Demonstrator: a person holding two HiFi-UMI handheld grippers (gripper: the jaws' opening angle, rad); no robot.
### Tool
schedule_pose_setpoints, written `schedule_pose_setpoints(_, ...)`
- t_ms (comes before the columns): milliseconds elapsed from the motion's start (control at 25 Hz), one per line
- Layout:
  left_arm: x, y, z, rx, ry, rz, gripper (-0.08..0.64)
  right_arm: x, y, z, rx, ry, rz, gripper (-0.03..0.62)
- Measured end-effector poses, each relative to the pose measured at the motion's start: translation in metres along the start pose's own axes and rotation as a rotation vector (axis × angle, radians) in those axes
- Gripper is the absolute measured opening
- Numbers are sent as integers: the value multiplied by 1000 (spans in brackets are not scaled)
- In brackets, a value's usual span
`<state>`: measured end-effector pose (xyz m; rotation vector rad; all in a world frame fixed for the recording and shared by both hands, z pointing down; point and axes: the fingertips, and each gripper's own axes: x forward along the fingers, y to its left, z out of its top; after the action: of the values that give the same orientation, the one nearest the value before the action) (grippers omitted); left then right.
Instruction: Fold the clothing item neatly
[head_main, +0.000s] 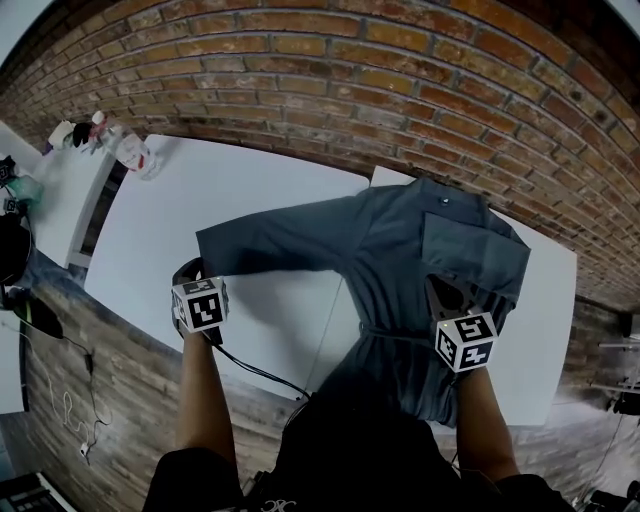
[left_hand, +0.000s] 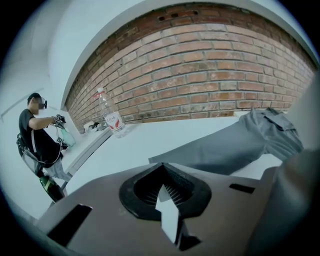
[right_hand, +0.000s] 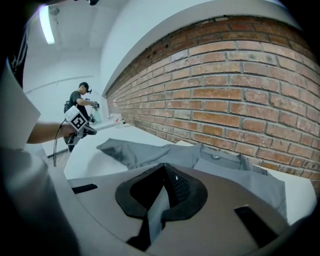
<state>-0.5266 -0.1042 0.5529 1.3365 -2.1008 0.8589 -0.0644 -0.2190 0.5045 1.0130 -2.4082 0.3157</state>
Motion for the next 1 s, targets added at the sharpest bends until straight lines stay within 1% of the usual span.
schedule_pose_setpoints(120, 22, 6, -4, 33, 38, 0, -9, 4, 7, -2, -18, 17, 9, 2)
schedule_pose_setpoints(240, 45, 8, -8, 29, 80, -27, -9, 5, 11, -7, -34, 37, 11, 2)
schedule_pose_setpoints(280, 52, 8, -9, 20, 93, -43, 32, 4, 11, -8, -39, 43, 9, 2)
schedule_pose_setpoints(320, 60, 8, -10, 7, 106, -58, 105, 4, 11, -10, -44, 49, 6, 2)
schedule_pose_setpoints(400, 73, 12, -14, -18, 133, -77, 115, 3, 11, -12, -52, 60, 0, 2)
schedule_pose_setpoints(520, 89, 20, -25, -41, 185, -72, 137, -1, 11, -15, -54, 67, 4, 2)
schedule_pose_setpoints(640, 96, 21, -38, -60, 249, -82, 137, -4, 12, -15, -46, 61, 15, 2)
schedule_pose_setpoints(720, 101, 16, -48, -109, 283, -107, 141, -7, 12, -14, -42, 57, 18, 2)
schedule_pose_setpoints(880, 106, 15, -53, -274, 273, -134, 138, -9, 13, -16, -25, 48, 15, 2)
schedule_pose_setpoints(960, 107, 15, -54, -323, 268, -155, 124, -6, 13, -18, -18, 52, 10, 2)
schedule_pose_setpoints(1000, 107, 14, -54, -331, 272, -163, 123, -4, 15, -20, -15, 54, 9, 2)
